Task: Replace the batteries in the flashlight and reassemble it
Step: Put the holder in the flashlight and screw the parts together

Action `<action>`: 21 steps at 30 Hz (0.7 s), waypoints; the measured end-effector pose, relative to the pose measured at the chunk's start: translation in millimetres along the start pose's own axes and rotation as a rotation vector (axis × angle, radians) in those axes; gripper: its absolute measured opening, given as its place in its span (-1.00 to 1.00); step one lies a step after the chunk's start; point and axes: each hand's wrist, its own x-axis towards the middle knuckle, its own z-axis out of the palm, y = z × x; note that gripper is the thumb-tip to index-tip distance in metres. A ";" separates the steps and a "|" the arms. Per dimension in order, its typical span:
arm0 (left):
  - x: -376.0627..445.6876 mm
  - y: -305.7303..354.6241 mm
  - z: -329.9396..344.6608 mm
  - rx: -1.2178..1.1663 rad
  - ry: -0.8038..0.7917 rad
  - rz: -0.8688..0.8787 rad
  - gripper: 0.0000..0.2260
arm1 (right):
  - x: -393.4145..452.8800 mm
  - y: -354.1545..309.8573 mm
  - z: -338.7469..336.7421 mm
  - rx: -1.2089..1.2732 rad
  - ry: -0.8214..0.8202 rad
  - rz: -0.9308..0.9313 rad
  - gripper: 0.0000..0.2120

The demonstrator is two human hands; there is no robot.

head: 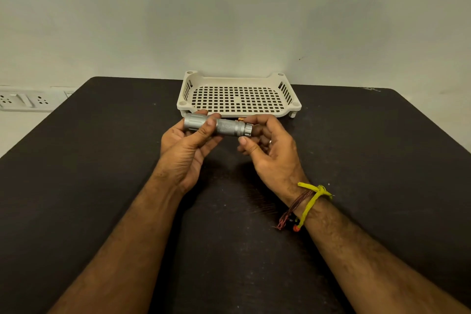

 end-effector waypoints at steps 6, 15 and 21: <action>-0.4 -0.3 0.4 -0.012 -0.001 -0.003 -0.64 | 0.6 -1.5 -1.7 0.041 0.015 0.059 -0.81; 0.1 -0.8 -0.5 -0.016 -0.022 0.014 -0.65 | 2.6 0.1 -2.9 0.086 0.037 0.069 -0.94; 1.1 -2.1 -1.0 0.007 -0.019 0.035 -0.65 | 1.6 1.3 -0.4 0.024 0.017 0.001 -0.83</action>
